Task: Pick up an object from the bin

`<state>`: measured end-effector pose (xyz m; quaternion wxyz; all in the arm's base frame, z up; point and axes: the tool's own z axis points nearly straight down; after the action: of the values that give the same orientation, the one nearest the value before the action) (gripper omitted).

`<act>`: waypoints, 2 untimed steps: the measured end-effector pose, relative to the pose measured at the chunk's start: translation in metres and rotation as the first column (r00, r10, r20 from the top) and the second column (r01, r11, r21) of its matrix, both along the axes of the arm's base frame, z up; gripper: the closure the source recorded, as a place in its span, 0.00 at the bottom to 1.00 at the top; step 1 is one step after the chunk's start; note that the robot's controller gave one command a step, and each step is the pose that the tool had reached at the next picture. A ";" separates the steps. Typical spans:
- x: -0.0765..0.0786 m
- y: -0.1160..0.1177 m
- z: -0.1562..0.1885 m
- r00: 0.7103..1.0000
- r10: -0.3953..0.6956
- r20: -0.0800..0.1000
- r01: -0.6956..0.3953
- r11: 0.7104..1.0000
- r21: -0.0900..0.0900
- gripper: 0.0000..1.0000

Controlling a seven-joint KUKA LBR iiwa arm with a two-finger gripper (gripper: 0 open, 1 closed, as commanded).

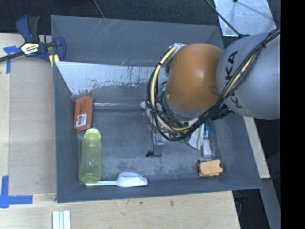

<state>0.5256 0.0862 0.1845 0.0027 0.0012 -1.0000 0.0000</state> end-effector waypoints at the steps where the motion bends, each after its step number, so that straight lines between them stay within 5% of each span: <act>1: 0.002 0.000 0.005 1.000 -0.003 0.008 0.003 1.000 0.001 0.00; 2: 0.002 -0.014 0.048 1.000 0.009 0.001 -0.009 1.000 0.000 0.00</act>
Offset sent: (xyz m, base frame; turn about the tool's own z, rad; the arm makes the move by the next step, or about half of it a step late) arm 0.0052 -0.0311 0.0999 -0.0188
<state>0.5278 0.0718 0.2320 0.0024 0.0059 -1.0000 0.0001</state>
